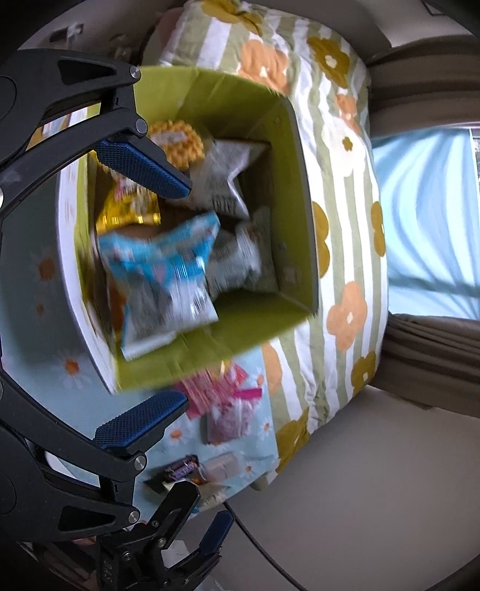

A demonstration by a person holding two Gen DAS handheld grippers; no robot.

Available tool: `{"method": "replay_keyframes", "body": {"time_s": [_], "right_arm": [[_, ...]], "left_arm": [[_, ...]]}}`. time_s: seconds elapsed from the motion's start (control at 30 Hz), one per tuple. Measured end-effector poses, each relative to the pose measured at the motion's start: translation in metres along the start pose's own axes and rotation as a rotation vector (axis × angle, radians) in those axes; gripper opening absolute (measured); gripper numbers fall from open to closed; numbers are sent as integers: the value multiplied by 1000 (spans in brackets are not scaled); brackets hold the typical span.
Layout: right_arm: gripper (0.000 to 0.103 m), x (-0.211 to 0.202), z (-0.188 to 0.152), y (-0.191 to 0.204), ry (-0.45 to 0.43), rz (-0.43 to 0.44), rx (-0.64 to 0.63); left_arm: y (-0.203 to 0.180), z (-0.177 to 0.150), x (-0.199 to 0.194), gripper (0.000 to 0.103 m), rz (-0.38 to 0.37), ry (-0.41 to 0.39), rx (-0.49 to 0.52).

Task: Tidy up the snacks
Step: 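Move both grippers back to the pink snack bags on the cloth, then grasp the pink marshmallow bag with left gripper while right grasps the pink-white bag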

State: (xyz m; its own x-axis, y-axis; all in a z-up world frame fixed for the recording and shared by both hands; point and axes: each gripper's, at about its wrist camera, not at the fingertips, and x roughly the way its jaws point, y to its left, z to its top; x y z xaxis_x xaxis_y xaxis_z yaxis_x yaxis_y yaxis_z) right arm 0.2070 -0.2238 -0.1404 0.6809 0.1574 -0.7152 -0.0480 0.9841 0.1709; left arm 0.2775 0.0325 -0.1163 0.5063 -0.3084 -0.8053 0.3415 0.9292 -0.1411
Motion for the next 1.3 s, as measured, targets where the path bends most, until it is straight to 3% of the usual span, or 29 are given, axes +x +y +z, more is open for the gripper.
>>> {"method": "replay_keyframes", "body": {"time_s": [0.23,0.33,0.57,0.7,1.0,1.3], "right_arm": [[103,-6,18,-65,16,39,-122],[103,1,25,-94,38,98,-174],[103,39,38,-142,112,189,-328],[103,68,36,-156,163,242,-431],[103,117,31,-170,257,337,-586],[103,164,13,-163,362,403,-687]], "left_arm": [[-75,12,14,103,43,-12,-36],[-100,16,25,103,58,-13,-87],[-146,24,55,103,155,-16,-191],[-165,23,82,103,187,-13,-197],[-177,11,159,103,302,75,-163],[-165,1,209,103,397,148,-177]]}}
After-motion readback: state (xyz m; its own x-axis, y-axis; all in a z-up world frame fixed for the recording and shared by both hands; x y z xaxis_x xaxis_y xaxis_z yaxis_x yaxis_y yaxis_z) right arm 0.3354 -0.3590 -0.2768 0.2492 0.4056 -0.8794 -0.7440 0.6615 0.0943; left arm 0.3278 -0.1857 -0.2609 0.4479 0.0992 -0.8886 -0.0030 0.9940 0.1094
